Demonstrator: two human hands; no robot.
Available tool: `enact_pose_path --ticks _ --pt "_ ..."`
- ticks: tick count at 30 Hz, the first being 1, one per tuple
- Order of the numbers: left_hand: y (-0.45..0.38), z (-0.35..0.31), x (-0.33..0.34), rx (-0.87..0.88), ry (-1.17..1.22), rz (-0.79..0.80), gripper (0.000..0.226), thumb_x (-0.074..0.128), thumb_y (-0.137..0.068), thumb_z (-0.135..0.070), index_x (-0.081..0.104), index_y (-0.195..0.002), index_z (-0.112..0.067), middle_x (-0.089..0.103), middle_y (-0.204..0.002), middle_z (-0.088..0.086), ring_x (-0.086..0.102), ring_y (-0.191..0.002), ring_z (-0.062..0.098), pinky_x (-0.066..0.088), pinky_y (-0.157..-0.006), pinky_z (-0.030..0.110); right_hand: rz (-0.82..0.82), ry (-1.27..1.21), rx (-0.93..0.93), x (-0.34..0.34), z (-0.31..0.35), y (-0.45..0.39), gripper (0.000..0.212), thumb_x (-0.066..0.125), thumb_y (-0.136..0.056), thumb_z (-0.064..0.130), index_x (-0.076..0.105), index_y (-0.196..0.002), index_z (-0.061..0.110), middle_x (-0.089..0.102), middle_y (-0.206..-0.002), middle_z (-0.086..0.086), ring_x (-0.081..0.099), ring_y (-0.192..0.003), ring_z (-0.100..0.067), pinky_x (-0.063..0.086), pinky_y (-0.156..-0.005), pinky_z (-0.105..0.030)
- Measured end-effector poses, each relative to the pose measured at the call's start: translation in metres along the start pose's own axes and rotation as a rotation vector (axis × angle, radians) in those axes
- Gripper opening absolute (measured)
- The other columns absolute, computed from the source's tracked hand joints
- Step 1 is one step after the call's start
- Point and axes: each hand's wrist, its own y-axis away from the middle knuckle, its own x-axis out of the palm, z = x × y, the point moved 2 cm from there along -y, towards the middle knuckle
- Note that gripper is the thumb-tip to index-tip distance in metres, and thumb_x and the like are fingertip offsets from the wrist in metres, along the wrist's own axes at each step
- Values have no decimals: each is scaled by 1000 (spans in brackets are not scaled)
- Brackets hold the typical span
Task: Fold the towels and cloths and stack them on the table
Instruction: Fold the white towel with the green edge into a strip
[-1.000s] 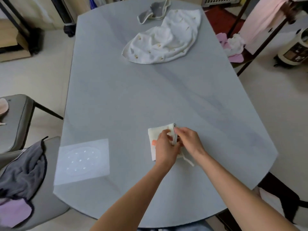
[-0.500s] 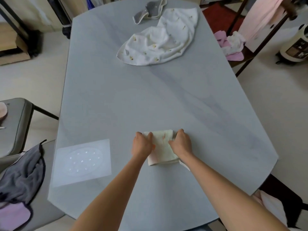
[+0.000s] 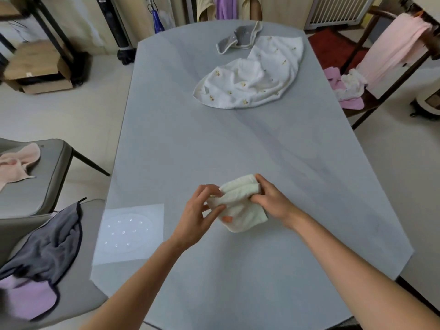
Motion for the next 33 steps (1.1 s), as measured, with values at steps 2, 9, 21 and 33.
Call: enact_pose_path --ticks 2,9,21,33 --pt "-1 -5 -8 -10 22 -40 19 65 -90 -13 59 -107 -19 54 -111 -5 58 -100 12 53 -81 21 80 -54 -4 5 14 2 20 52 -93 1 56 -110 9 65 -100 0 62 -91 -8 48 -81 -21" --pt "-20 -14 -28 -457 425 108 16 66 -90 -22 60 -82 -10 60 -82 6 63 -81 18 55 -81 32 -123 150 -241 14 44 -5 24 54 -97 28 45 -76 22 49 -66 15 47 -63 -4 38 -62 -22" --pt "-33 -24 -32 -755 478 71 51 66 -86 -44 51 -119 -8 58 -117 10 71 -82 23 59 -68 35 -277 168 261 17 24 -27 37 57 -94 30 63 -101 -5 65 -98 -17 62 -90 -29 45 -72 -33" --pt "-21 -42 -18 -323 147 36 35 62 -90 -10 62 -124 -18 51 -140 -4 71 -90 20 60 -73 34 -337 1 483 10 30 -31 22 52 -92 8 60 -105 -8 62 -92 -21 61 -82 -31 48 -66 -33"
